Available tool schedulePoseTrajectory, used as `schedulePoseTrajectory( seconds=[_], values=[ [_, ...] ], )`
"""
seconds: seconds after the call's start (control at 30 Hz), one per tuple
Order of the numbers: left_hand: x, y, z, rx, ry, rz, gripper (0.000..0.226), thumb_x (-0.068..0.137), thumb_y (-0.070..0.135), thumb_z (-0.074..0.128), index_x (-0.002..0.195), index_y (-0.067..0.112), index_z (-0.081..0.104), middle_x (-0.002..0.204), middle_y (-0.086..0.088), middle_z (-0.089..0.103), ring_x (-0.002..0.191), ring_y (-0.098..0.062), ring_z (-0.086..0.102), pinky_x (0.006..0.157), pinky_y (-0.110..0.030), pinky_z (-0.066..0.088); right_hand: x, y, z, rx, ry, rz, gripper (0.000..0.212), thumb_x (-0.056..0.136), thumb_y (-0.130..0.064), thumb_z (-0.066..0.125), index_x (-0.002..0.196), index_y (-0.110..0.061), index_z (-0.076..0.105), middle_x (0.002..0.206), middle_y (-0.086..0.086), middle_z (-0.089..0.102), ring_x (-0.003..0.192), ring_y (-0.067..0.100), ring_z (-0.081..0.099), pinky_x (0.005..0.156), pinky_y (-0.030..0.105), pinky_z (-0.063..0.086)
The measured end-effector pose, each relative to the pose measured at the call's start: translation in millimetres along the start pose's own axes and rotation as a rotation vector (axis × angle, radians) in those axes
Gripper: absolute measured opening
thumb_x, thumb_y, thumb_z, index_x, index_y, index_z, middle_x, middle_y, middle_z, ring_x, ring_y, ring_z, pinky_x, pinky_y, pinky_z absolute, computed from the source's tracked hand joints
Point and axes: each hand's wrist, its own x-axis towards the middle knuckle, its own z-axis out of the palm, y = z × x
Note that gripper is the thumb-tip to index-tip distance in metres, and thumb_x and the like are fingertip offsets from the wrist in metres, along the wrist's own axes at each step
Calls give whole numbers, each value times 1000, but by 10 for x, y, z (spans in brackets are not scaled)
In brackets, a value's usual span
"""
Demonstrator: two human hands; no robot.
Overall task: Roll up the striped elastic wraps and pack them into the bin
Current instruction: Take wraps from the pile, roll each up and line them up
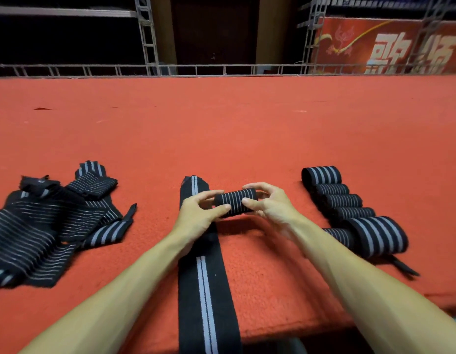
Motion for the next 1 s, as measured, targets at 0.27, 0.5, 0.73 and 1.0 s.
schedulePoseTrajectory(
  seconds=[0.27,0.5,0.73,1.0],
  values=[
    [85,59,882,-39,-189,-68,25,85,-5,64,103,13,66,105,-11,68,87,-14,66,83,-32,56,-176,-265,-1099,-1044,-17,-230,31,85,-45,66,109,-25,66,101,-8,68,90,9,62,85,28,48],
    [119,-2,1372,3,-370,-137,25,86,-3,63,101,17,66,97,-5,61,82,-13,64,76,-24,58,-250,-221,-1694,-1075,268,-277,22,93,-39,54,100,-22,66,97,-4,66,90,13,59,83,34,49],
    [200,-24,1374,279,-496,52,28,84,8,70,109,19,67,102,2,70,91,-5,64,79,-10,49,-300,-151,-1663,-1073,269,-273,28,95,-42,50,99,-20,65,96,-2,66,90,16,59,82,36,48],
    [20,163,880,449,-436,92,33,93,19,59,126,18,58,120,-1,60,112,-11,57,95,-20,42,-345,-200,-1187,-1213,156,-345,35,90,-49,54,104,-19,65,95,-3,65,95,16,56,88,36,45]
  ],
)
